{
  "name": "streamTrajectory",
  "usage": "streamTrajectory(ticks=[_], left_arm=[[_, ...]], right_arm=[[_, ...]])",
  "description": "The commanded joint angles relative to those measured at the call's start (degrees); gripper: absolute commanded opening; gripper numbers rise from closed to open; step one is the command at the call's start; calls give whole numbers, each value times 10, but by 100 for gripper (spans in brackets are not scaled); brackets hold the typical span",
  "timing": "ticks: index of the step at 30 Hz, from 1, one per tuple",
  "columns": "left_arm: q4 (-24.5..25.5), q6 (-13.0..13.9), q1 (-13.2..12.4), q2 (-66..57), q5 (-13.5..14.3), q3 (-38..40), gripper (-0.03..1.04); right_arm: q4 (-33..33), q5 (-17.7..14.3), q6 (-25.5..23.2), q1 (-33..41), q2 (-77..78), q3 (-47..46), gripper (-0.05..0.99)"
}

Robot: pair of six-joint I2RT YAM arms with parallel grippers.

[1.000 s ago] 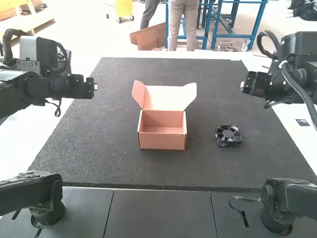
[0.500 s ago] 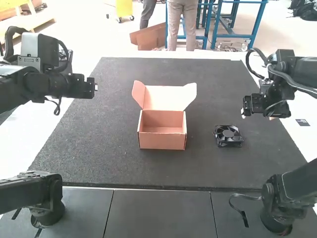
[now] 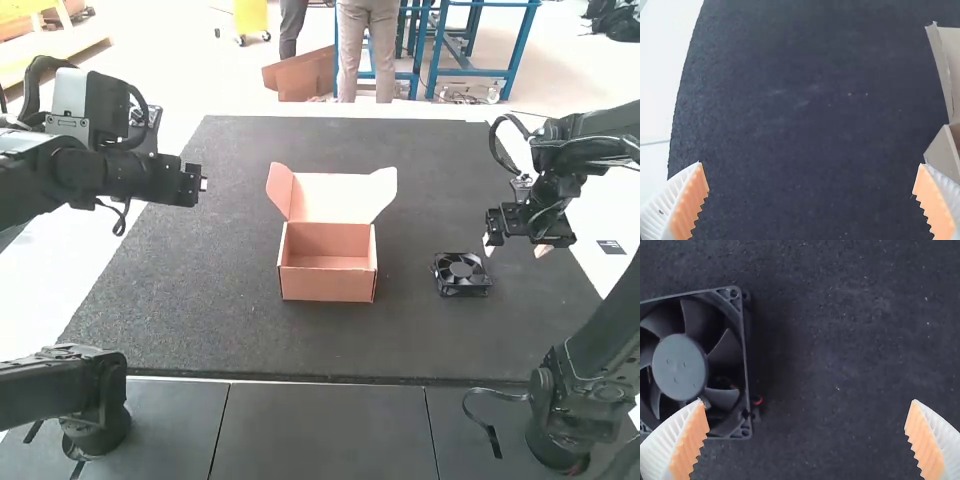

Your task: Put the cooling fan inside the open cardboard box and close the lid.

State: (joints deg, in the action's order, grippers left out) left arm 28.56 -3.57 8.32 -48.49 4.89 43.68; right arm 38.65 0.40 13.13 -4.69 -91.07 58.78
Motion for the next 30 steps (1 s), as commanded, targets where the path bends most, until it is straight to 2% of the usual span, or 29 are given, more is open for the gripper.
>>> streamTrajectory(ticks=[1, 30], left_arm=[[-3, 8, 6, -3, -1, 23, 97], [9, 8, 5, -1, -1, 36, 97]], right_arm=[[0, 14, 8, -2, -24, 23, 90], [-30, 19, 4, -7, -132, 42, 90]])
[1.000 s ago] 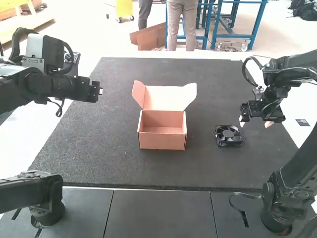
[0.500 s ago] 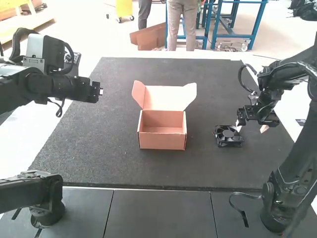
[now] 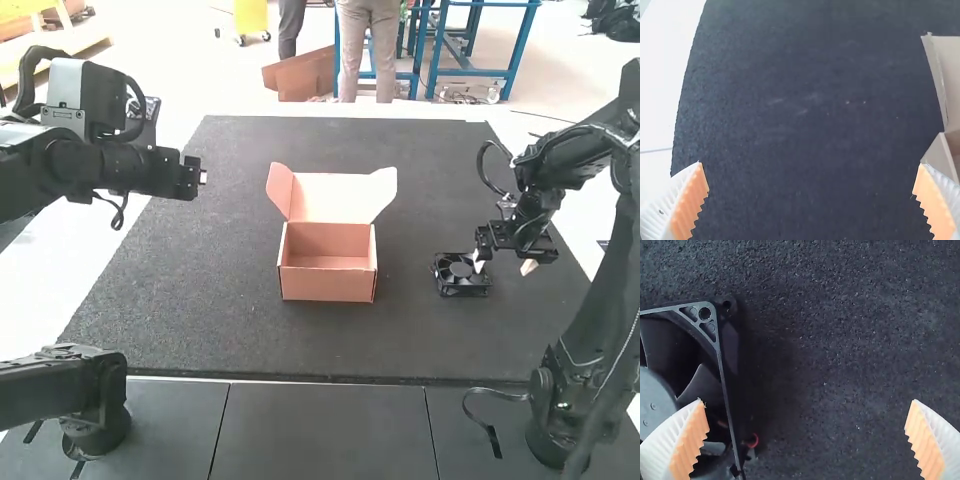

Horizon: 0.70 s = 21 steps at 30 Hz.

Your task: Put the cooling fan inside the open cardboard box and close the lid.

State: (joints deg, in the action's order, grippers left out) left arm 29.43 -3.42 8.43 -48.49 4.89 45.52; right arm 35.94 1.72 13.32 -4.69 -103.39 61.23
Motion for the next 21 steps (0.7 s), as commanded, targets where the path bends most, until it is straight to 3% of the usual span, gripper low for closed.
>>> streamTrajectory(ticks=[1, 6, 10, 12, 18, 21], left_arm=[[1, 7, 4, -1, -1, 18, 97], [7, 7, 3, 1, -1, 18, 97], [9, 7, 2, 3, -1, 18, 97], [10, 7, 2, 3, -1, 18, 97], [11, 6, 2, 3, -1, 18, 97], [12, 6, 1, 3, -1, 18, 97]], right_arm=[[-3, 6, 3, -7, -11, 19, 90], [-6, 5, 4, -7, -24, 18, 90], [-6, 6, 4, -6, -35, 16, 81], [-5, 7, 2, -7, -38, 16, 68], [-4, 39, 0, -2, -40, 4, 8], [-4, 50, 0, -1, -40, -2, -1]])
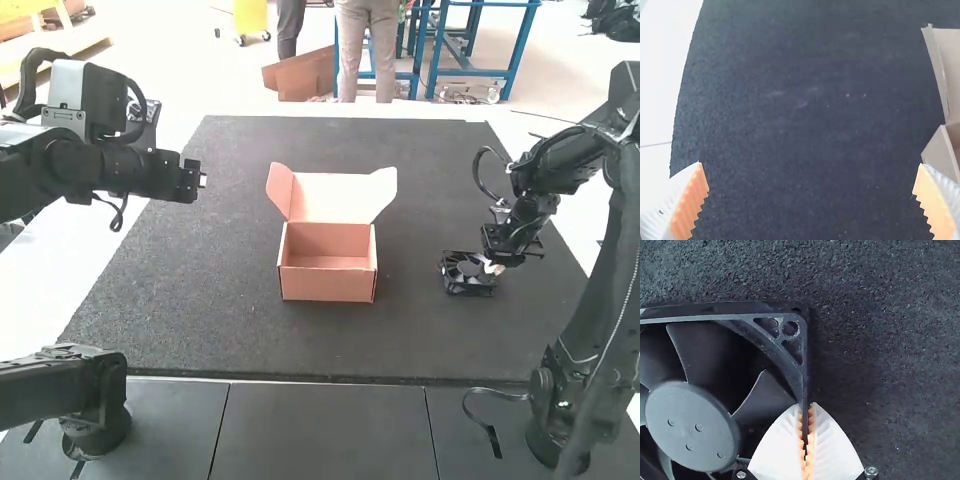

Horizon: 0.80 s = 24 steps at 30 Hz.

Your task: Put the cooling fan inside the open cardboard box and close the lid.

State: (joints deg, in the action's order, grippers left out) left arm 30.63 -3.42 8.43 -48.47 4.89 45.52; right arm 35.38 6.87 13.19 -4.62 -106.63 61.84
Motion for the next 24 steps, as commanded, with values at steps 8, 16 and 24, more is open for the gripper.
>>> streamTrajectory(ticks=[8, 16, 24], left_arm=[[5, 6, 1, 8, -1, 16, 97], [2, 7, 1, 9, -1, 15, 97], [-5, 7, 1, 9, -1, 5, 97]], right_arm=[[16, 33, -25, 0, 5, 11, -1], [58, 60, -96, 1, 140, 44, -1], [112, 59, -222, 39, 252, 85, 0]])
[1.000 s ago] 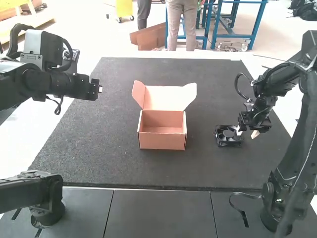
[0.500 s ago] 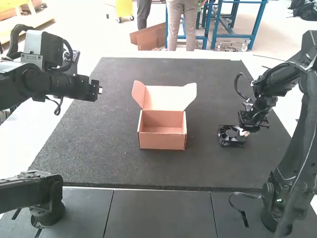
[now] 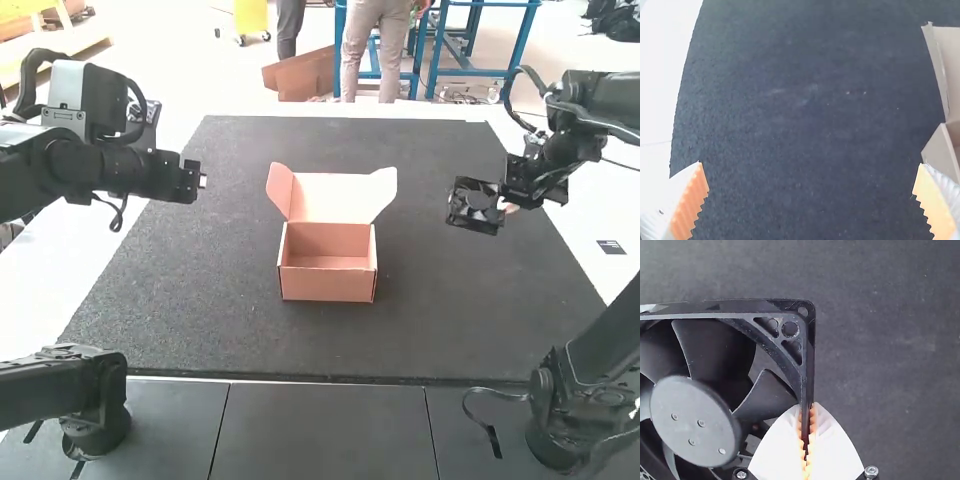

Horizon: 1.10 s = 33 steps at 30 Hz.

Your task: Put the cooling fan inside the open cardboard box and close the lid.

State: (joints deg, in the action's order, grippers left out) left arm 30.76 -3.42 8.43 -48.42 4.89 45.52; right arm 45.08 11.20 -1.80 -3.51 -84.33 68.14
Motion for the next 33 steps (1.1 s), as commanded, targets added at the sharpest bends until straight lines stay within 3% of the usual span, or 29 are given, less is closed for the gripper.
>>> streamTrajectory(ticks=[1, 10, 12, 22, 33], left_arm=[[-6, 7, 1, 9, -1, 4, 97], [-8, 6, 1, 16, -1, -7, 97], [-8, 6, 2, 19, -1, -10, 97], [-4, 7, 4, 41, -1, -27, 97], [0, 7, 4, 49, -1, -29, 97]], right_arm=[[28, 15, -89, 42, 37, 30, 0], [91, -7, -211, 213, 58, 94, 0], [93, -23, -226, 251, 58, 102, 0], [87, -26, -300, 406, 25, 107, 0], [62, -37, -292, 437, -80, 145, 0]])
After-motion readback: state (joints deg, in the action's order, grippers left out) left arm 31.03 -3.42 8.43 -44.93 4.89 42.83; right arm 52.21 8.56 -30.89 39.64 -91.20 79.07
